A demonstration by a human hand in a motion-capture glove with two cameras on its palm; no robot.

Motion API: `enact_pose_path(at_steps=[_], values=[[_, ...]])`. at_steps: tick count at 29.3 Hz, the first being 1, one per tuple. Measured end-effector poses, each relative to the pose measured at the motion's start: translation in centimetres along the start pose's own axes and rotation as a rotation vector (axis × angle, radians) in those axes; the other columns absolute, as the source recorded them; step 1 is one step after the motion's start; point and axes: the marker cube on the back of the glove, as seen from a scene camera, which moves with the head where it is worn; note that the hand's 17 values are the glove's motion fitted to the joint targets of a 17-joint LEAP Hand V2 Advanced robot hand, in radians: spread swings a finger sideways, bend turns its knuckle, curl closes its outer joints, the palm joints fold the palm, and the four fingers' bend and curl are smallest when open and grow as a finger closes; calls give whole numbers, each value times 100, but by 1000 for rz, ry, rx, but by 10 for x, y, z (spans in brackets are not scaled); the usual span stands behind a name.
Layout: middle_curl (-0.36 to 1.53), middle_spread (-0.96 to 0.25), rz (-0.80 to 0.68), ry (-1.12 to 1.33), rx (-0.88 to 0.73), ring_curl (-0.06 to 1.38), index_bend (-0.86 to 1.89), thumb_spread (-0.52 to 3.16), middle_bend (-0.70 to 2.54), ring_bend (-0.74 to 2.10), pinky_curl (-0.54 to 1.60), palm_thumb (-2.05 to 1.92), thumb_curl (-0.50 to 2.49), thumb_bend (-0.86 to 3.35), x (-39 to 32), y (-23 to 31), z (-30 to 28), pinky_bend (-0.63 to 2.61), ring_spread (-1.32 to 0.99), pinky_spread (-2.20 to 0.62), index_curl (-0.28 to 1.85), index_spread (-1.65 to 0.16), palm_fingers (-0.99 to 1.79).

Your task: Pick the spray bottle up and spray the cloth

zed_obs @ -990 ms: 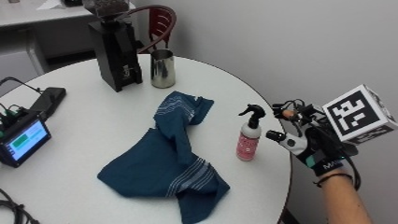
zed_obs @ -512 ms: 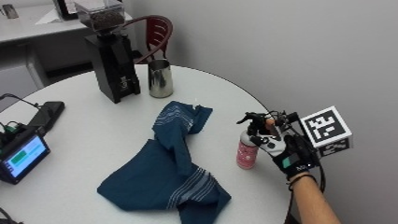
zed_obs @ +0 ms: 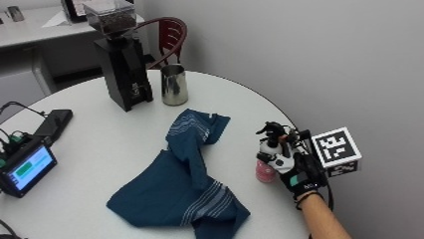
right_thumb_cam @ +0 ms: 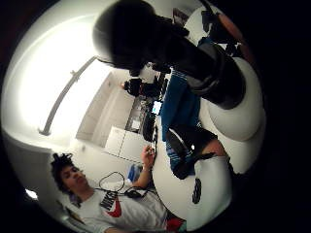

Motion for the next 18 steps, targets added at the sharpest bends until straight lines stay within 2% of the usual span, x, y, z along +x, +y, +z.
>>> enact_pose_path(at_steps=[11,15,18], values=[[43,-11,-9,50,41,40,9,90,35,52,35,95,41,7,1,19,-18,32,-11,10,19,-28,101],[44,-10,-35,97,32,41,7,85,35,55,35,98,44,5,-26,26,-49,31,-11,9,19,-27,104],[44,-10,-97,175,-33,42,6,79,34,57,37,99,47,3,-63,17,-77,38,-11,4,18,-28,110]])
